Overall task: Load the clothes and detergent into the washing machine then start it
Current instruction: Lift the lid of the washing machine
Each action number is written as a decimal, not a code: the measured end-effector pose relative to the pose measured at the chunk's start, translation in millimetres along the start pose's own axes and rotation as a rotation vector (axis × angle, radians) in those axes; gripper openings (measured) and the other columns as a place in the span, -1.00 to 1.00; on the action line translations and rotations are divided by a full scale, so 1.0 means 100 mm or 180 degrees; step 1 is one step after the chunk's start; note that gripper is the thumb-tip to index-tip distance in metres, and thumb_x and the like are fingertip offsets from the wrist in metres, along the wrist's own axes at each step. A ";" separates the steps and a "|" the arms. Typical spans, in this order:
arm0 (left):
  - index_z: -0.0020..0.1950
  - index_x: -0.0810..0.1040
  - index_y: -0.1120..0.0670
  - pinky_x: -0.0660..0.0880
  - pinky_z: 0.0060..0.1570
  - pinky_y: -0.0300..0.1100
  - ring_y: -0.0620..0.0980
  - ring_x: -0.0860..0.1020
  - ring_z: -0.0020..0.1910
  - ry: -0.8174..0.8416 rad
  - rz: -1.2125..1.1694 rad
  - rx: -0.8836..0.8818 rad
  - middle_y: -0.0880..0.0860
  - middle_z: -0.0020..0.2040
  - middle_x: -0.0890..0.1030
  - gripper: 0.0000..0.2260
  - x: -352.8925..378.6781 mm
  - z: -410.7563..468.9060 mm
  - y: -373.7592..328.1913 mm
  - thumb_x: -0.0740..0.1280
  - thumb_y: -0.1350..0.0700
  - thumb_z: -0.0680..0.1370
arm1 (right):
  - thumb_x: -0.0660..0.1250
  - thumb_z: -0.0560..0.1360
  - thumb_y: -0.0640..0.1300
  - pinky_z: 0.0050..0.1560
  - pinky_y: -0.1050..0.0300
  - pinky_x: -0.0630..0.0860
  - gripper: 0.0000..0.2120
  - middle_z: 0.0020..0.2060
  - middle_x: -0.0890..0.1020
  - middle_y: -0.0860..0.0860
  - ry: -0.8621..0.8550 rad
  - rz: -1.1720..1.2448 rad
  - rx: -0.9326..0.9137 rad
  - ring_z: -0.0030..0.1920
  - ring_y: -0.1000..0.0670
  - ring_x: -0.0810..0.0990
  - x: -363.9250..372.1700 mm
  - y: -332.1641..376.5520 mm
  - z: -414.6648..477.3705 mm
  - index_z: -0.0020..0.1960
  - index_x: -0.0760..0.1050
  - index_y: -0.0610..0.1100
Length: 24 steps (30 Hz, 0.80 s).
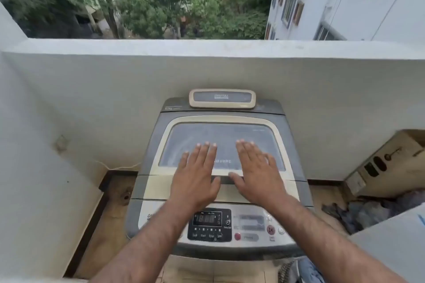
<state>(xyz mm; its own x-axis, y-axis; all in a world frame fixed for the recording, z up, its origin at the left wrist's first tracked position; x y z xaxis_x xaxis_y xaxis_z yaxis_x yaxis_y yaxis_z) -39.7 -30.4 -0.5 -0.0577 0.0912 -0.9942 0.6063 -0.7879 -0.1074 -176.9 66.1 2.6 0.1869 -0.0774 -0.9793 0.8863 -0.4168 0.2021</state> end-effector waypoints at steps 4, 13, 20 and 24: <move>0.73 -0.12 0.03 -0.08 0.67 0.11 0.07 -0.04 0.72 0.0593 0.0054 0.0026 0.06 0.74 -0.02 -0.30 0.38 -0.12 0.01 0.04 -0.17 0.67 | -0.01 0.65 0.23 0.59 -0.15 0.08 -0.33 0.66 0.15 0.03 0.0515 0.0047 -0.0111 0.66 -0.05 0.06 0.43 0.04 -0.12 0.67 0.01 -0.02; 0.36 0.39 0.07 0.33 0.38 0.06 0.11 0.39 0.37 0.0594 0.0460 0.0089 0.08 0.37 0.42 -0.54 0.25 -0.04 -0.11 0.22 -0.21 0.61 | 0.27 0.55 0.19 0.35 -0.06 0.35 -0.56 0.40 0.46 0.03 0.0142 0.0199 -0.0193 0.43 -0.07 0.39 0.42 0.04 -0.13 0.34 0.44 0.00; 0.28 0.41 0.05 0.34 0.32 0.00 0.10 0.42 0.32 0.0683 0.0539 0.0103 0.05 0.28 0.48 -0.61 0.13 -0.01 -0.16 0.34 -0.16 0.60 | 0.30 0.58 0.17 0.12 -0.06 0.33 -0.69 0.13 0.48 0.03 0.0224 -0.0015 -0.0342 0.19 -0.08 0.45 0.25 0.11 -0.10 0.18 0.42 -0.01; 0.25 0.45 0.03 0.31 0.31 -0.01 0.08 0.42 0.30 0.0511 0.0555 0.0075 0.02 0.25 0.48 -0.64 -0.09 -0.06 -0.18 0.32 -0.18 0.60 | 0.32 0.59 0.16 0.10 -0.05 0.37 -0.72 0.09 0.48 0.06 0.0101 0.0105 -0.0534 0.13 -0.05 0.45 0.01 0.13 -0.11 0.16 0.42 0.01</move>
<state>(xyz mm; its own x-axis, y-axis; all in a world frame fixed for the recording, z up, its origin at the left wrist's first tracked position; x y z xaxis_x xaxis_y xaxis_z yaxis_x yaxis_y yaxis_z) -45.4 -13.4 10.0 0.1743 0.0467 -0.9836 0.5773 -0.8140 0.0636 -160.6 71.0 4.4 0.2279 -0.0587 -0.9719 0.9373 -0.2572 0.2353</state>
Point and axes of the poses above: each hand's wrist, its own z-axis towards the middle knuckle, its own x-axis out of the palm, y = z × x, the point moved 5 cm from there along z, towards the middle knuckle
